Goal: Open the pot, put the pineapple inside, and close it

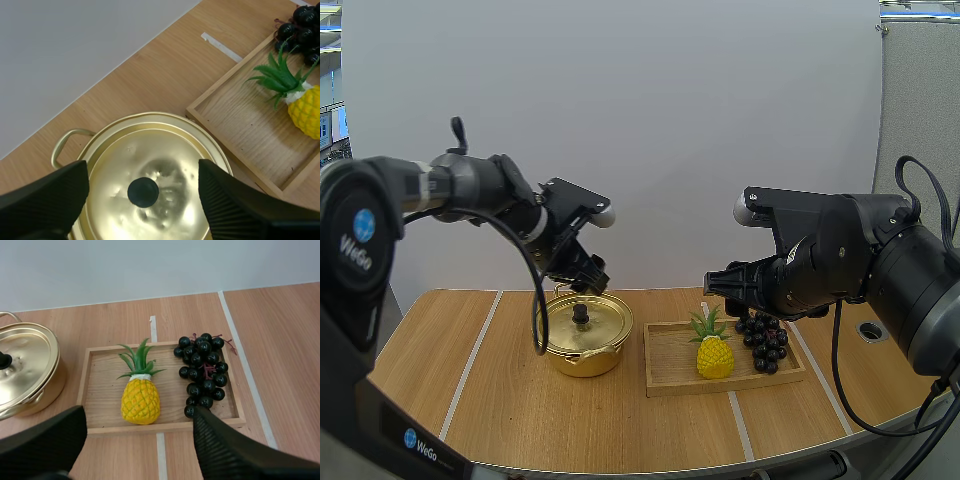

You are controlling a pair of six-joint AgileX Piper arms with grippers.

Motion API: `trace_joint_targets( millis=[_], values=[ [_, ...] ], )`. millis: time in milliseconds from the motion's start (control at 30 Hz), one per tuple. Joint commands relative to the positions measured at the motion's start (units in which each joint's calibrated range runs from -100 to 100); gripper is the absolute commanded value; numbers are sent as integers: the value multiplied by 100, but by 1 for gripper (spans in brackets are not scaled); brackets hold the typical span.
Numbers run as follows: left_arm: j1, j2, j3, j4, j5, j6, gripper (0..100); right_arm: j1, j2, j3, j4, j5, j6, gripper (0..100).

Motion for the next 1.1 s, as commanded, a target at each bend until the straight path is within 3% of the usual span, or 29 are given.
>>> trace_joint_targets(
  millis=[0, 633, 667, 767, 867, 900, 1067],
  values=[
    [-87, 682, -244, -6, -174, 17, 100, -21, -37, -21, -58, 52, -29, 100],
    [-87, 1429, -268, 469, -525, -337, 100, -21, -37, -21, -58, 52, -29, 100],
    [-87, 1442, -268, 518, -525, -400, 94, -21, -37, -21, -58, 52, -29, 100],
    [-87, 1467, -268, 541, -415, -431, 53, -21, -37, -21, -58, 52, -29, 100],
    [-87, 1467, -268, 541, -352, -431, 5, -21, -37, -21, -58, 52, -29, 100],
    [-87, 1467, -268, 554, -352, -431, 0, -21, -37, -21, -58, 52, -29, 100],
    [-87, 1444, -268, 554, -329, -431, 0, -21, -37, -21, -58, 52, -29, 100]
  ],
)
